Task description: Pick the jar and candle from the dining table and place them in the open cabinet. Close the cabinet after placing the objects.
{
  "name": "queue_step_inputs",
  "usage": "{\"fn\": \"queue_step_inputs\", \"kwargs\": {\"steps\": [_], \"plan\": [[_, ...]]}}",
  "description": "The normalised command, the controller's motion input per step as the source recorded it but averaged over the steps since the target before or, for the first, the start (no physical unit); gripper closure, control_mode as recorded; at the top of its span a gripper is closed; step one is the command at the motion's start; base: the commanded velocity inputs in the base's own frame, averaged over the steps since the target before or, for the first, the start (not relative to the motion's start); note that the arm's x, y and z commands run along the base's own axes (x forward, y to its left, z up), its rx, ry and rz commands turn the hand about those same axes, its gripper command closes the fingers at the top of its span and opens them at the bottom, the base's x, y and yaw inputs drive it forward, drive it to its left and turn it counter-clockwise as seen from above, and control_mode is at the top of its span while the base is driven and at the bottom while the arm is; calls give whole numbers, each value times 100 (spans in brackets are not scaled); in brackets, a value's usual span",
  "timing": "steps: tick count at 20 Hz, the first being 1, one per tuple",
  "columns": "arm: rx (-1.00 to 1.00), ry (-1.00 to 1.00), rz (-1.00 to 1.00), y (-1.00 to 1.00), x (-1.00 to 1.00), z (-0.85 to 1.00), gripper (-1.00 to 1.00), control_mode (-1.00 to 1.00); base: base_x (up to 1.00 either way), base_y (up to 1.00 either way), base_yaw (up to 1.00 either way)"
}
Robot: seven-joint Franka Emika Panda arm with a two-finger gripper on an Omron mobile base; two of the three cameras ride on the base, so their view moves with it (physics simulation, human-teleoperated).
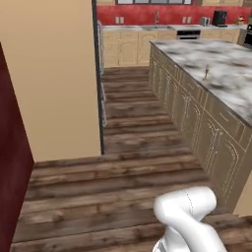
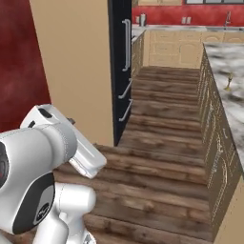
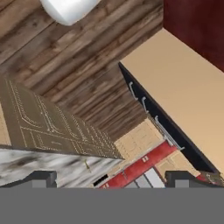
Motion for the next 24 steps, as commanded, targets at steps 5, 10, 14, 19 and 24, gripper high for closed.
{"fn": "queue_step_inputs", "kwargs": {"steps": [5, 10, 14, 19, 24], "plan": [[0, 0, 0, 0, 0, 0, -100, 100, 100, 45, -32], [0, 0, 0, 0, 0, 0, -100, 100, 100, 47, -32], [0, 0, 0, 0, 0, 0, -100, 100, 100, 45, -32], [0, 0, 0, 0, 0, 0, -100, 100, 100, 45, -32], [0, 0, 0, 0, 0, 0, -100, 100, 100, 43, -31]]}}
